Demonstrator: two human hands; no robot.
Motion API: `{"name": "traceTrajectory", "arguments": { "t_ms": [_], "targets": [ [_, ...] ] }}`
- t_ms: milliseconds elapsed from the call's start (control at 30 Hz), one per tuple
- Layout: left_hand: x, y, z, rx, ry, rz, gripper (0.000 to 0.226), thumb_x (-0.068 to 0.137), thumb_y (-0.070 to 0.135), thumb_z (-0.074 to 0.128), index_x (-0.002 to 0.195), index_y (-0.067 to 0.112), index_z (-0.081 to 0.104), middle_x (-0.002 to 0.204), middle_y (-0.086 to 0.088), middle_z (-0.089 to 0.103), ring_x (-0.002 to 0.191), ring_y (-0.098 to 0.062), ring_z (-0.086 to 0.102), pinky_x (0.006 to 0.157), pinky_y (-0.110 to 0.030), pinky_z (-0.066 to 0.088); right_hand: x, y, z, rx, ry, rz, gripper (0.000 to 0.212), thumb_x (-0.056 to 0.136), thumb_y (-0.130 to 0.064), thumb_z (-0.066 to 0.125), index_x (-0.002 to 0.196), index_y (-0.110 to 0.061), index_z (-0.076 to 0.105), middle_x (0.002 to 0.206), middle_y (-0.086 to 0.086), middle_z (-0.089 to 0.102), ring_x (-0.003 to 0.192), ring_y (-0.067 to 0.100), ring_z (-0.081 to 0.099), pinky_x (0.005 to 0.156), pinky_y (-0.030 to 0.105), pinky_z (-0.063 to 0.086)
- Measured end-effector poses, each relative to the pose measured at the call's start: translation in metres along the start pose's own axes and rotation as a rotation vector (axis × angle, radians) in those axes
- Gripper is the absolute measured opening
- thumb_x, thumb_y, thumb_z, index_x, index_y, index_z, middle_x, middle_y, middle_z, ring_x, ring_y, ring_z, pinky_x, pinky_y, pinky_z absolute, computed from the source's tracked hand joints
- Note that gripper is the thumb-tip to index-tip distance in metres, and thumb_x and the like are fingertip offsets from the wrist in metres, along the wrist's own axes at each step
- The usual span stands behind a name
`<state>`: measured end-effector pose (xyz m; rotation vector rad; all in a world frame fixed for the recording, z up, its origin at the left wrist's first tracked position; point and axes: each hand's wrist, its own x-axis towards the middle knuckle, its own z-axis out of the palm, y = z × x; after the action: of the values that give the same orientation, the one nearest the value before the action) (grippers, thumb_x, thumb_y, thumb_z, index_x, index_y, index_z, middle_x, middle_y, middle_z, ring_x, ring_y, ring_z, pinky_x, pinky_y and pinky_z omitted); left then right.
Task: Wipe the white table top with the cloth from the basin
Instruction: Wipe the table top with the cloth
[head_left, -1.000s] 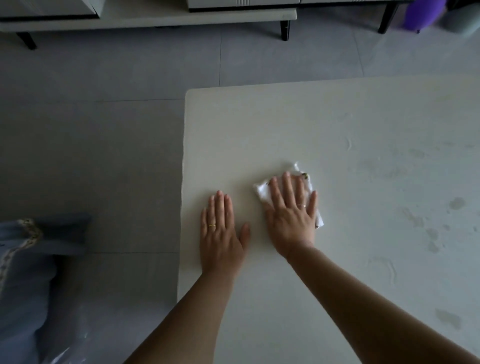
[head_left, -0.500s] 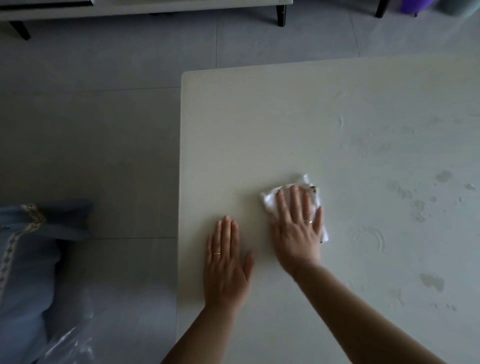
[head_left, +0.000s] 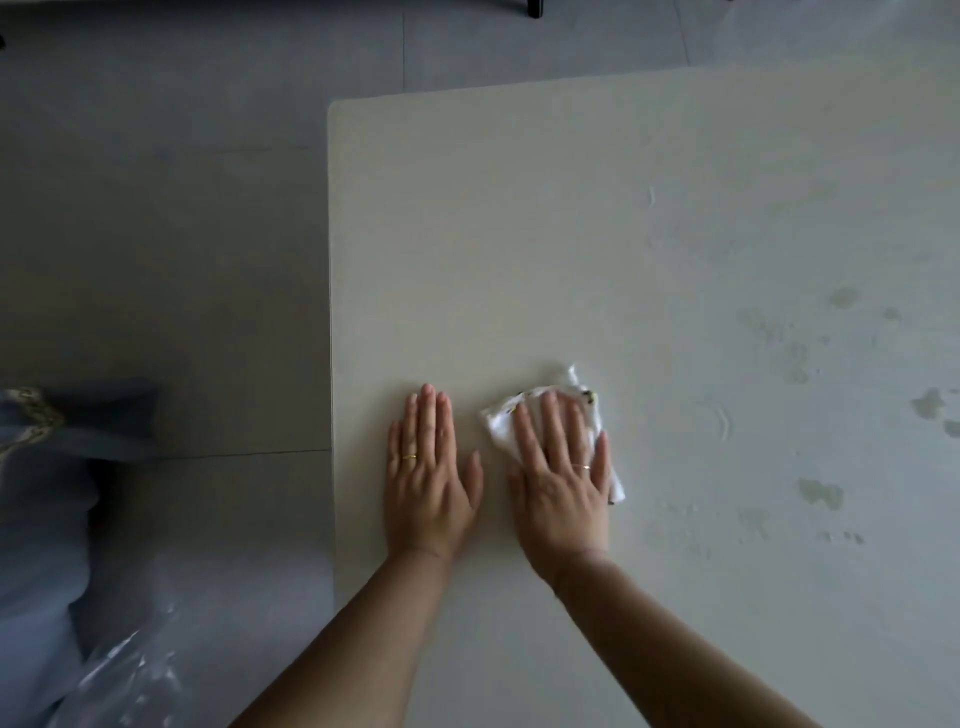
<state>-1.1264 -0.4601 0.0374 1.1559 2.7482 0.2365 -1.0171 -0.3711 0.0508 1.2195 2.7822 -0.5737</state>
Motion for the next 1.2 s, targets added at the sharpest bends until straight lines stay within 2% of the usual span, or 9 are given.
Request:
{"name": "traceTrajectory", "arguments": {
  "t_ms": [100, 167, 367, 533, 633, 767, 900, 1100, 1200],
  "targets": [
    [-0.001, 0.0, -0.001, -0.016, -0.026, 0.007, 0.072, 0.084, 0.037, 0.035, 0.146, 0.001, 0.028, 0.154, -0.016, 0.025, 0.143, -0.031, 0.023, 0.116, -0.044, 0.02, -0.016, 0.012, 0.001, -0.067, -0.043, -0.25, 0.053, 0.097, -0.038, 0.03, 0.148, -0.029, 0.023, 0.157, -0.004, 0.012, 0.146, 0.024, 0.006, 0.116, 0.044, 0.005],
    [-0.003, 0.002, -0.005, -0.027, -0.02, 0.014, 0.071, 0.087, 0.041, 0.034, 0.146, 0.001, 0.028, 0.155, -0.016, 0.025, 0.143, -0.031, 0.023, 0.116, -0.045, 0.022, -0.013, 0.045, -0.01, -0.107, -0.044, -0.248, 0.053, 0.097, -0.036, 0.031, 0.148, -0.03, 0.016, 0.157, -0.005, 0.008, 0.146, 0.018, -0.001, 0.118, 0.04, 0.0],
    [-0.038, 0.003, -0.014, -0.088, 0.054, -0.011, 0.064, 0.095, 0.039, 0.031, 0.145, 0.001, 0.029, 0.154, -0.016, 0.026, 0.143, -0.03, 0.022, 0.117, -0.043, 0.017, -0.03, 0.078, -0.025, 0.036, 0.069, 0.371, 0.06, 0.09, -0.038, 0.021, 0.149, -0.032, 0.007, 0.159, -0.006, 0.0, 0.145, 0.01, -0.009, 0.118, 0.04, -0.004],
    [-0.109, 0.005, -0.004, -0.091, 0.018, 0.054, 0.062, 0.094, 0.036, 0.033, 0.144, 0.0, 0.031, 0.153, -0.016, 0.027, 0.141, -0.03, 0.028, 0.113, -0.045, 0.023, -0.095, 0.007, 0.015, -0.053, -0.017, -0.011, 0.06, 0.091, -0.037, 0.032, 0.149, -0.029, 0.019, 0.158, -0.005, 0.008, 0.146, 0.018, 0.003, 0.116, 0.044, 0.005],
    [-0.131, 0.0, 0.002, -0.068, -0.035, 0.059, 0.062, 0.093, 0.036, 0.035, 0.144, 0.001, 0.032, 0.153, -0.015, 0.027, 0.141, -0.03, 0.028, 0.113, -0.045, 0.023, -0.1, 0.041, 0.007, -0.12, -0.071, -0.251, 0.056, 0.096, -0.038, 0.033, 0.149, -0.029, 0.019, 0.157, -0.006, 0.013, 0.146, 0.019, 0.008, 0.116, 0.042, 0.007],
    [-0.135, -0.001, 0.005, -0.036, -0.075, 0.066, 0.064, 0.093, 0.04, 0.034, 0.145, 0.002, 0.031, 0.154, -0.015, 0.027, 0.142, -0.029, 0.027, 0.113, -0.044, 0.024, -0.095, 0.097, -0.019, -0.067, -0.004, 0.097, 0.057, 0.094, -0.041, 0.023, 0.149, -0.031, 0.014, 0.158, -0.007, 0.008, 0.146, 0.012, 0.001, 0.118, 0.037, 0.0],
    [-0.134, 0.001, 0.005, -0.036, -0.08, 0.05, 0.064, 0.093, 0.039, 0.033, 0.145, 0.002, 0.03, 0.154, -0.015, 0.026, 0.143, -0.029, 0.024, 0.114, -0.044, 0.022, -0.111, 0.059, -0.006, 0.034, 0.054, 0.343, 0.06, 0.091, -0.038, 0.026, 0.149, -0.029, 0.01, 0.158, -0.005, 0.002, 0.145, 0.012, -0.007, 0.116, 0.041, -0.003],
    [-0.133, 0.0, 0.003, -0.023, -0.112, 0.074, 0.063, 0.092, 0.035, 0.032, 0.144, 0.0, 0.031, 0.153, -0.017, 0.025, 0.141, -0.034, 0.026, 0.113, -0.045, 0.019, -0.185, 0.023, 0.018, -0.087, -0.098, -0.227, 0.057, 0.09, -0.032, 0.039, 0.146, -0.025, 0.029, 0.156, -0.004, 0.021, 0.145, 0.019, 0.012, 0.112, 0.045, 0.015],
    [-0.134, -0.002, 0.003, -0.02, -0.12, 0.079, 0.065, 0.094, 0.041, 0.029, 0.146, 0.002, 0.026, 0.155, -0.015, 0.021, 0.143, -0.031, 0.02, 0.115, -0.043, 0.015, -0.181, 0.076, -0.002, -0.154, -0.096, -0.262, 0.061, 0.087, -0.029, 0.048, 0.145, -0.024, 0.032, 0.155, -0.003, 0.022, 0.144, 0.018, 0.016, 0.113, 0.042, 0.016]
  ]
}}
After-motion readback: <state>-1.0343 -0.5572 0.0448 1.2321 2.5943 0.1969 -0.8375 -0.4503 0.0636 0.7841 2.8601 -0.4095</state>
